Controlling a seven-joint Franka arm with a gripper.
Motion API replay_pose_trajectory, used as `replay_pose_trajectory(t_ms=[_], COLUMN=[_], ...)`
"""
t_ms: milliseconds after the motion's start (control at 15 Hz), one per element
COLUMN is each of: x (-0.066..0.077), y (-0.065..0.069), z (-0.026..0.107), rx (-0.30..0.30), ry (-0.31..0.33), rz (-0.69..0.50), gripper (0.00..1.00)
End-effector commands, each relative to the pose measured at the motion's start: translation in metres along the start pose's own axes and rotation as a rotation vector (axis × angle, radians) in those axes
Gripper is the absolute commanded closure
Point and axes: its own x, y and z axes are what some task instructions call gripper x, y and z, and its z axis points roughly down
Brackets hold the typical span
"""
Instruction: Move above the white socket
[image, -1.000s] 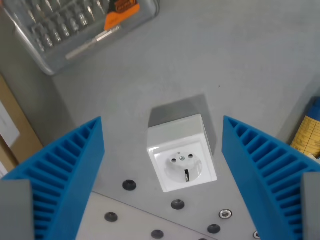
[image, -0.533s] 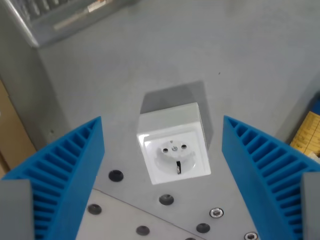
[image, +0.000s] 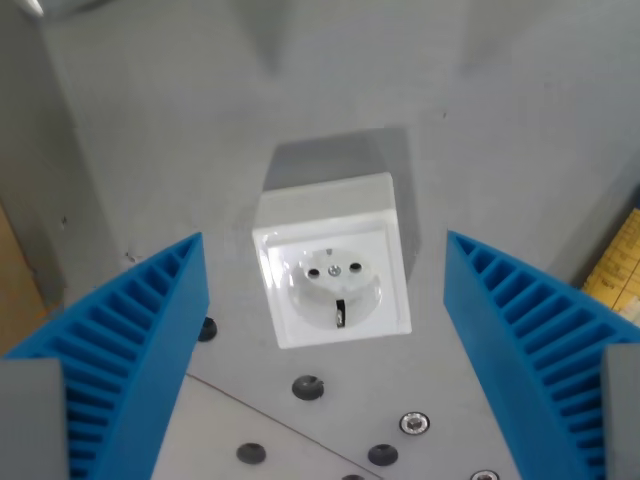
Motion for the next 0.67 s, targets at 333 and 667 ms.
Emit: replay_pose_trajectory(t_ms=[333, 667], x=[-0.029, -0.04], y=[-0.005, -0.005], z=[0.01, 0.018], rx=[-0.065, -0.062], ry=[0.166, 0.169], rz=[-0.151, -0.159], gripper=[0.0, 0.0])
